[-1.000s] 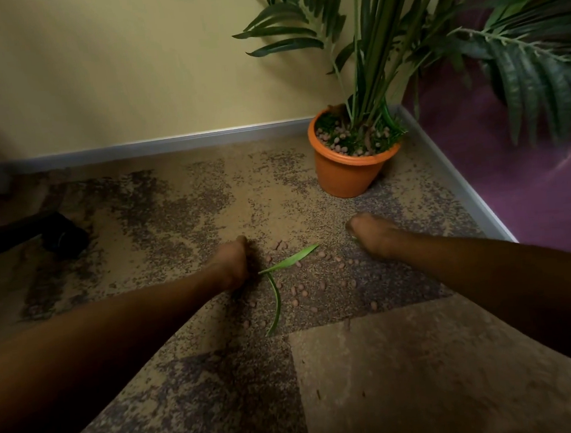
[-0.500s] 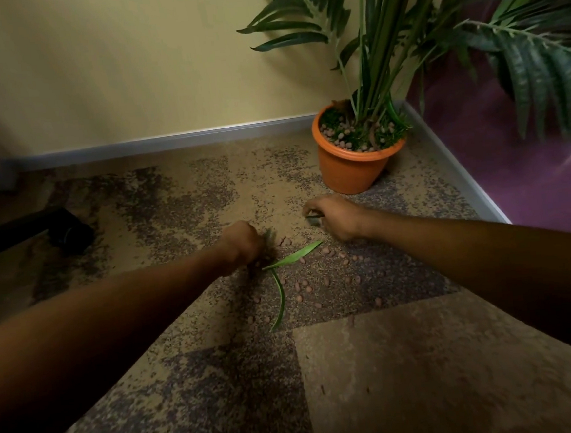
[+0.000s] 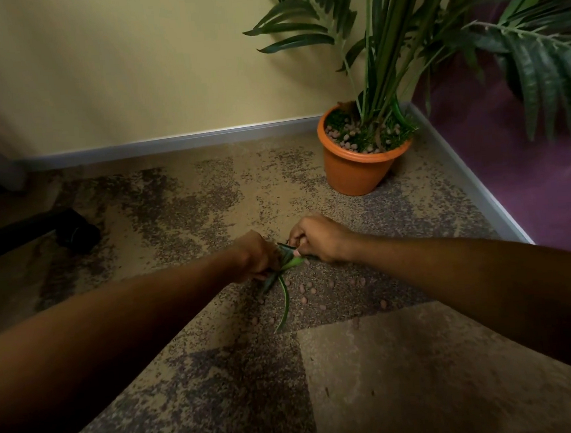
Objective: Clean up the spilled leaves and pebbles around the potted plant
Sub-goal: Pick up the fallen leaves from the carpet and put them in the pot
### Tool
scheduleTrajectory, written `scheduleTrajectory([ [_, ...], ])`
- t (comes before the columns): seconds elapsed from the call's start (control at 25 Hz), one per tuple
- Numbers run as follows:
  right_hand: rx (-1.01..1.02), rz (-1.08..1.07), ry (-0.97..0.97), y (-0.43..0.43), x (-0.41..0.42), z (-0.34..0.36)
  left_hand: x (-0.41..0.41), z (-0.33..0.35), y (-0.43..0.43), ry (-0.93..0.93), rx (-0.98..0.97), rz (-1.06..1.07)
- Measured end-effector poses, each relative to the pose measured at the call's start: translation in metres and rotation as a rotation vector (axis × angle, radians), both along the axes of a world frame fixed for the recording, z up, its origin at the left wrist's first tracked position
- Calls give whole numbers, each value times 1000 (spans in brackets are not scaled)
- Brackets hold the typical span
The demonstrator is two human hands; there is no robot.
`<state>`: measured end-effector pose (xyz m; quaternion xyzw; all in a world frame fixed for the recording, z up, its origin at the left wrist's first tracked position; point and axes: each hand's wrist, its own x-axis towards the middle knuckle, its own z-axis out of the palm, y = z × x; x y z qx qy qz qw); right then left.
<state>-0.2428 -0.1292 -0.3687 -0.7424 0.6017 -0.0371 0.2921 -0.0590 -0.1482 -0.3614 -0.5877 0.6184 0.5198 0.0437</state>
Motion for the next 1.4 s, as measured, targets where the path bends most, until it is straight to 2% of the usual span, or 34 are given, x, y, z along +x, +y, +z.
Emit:
scheduleTrajectory([
  [0.28, -108, -42, 12, 8, 0, 3, -6, -2, -4, 98, 53, 269],
  [0.52, -29, 65, 16, 7, 2, 18, -1, 14, -15, 150, 55, 357],
  [0.76, -128, -70, 3, 9, -3, 33, -2, 31, -16, 283, 217, 422],
  [0.84, -146, -192, -86, 8, -4, 38, -5, 40, -18, 306, 159, 491],
  [0.92, -109, -457, -277, 9, -5, 42, -6, 46, -20, 320, 78, 544],
  [1.04, -40, -739, -535, 10, -6, 50, -13, 56, -14, 448, 102, 560],
  [1.2, -5, -778, -720, 14, -5, 62, -36, 64, 2, 590, 88, 543],
  [1.4, 67, -779, -925, 15, -3, 72, -51, 74, 5, 616, -69, 632],
])
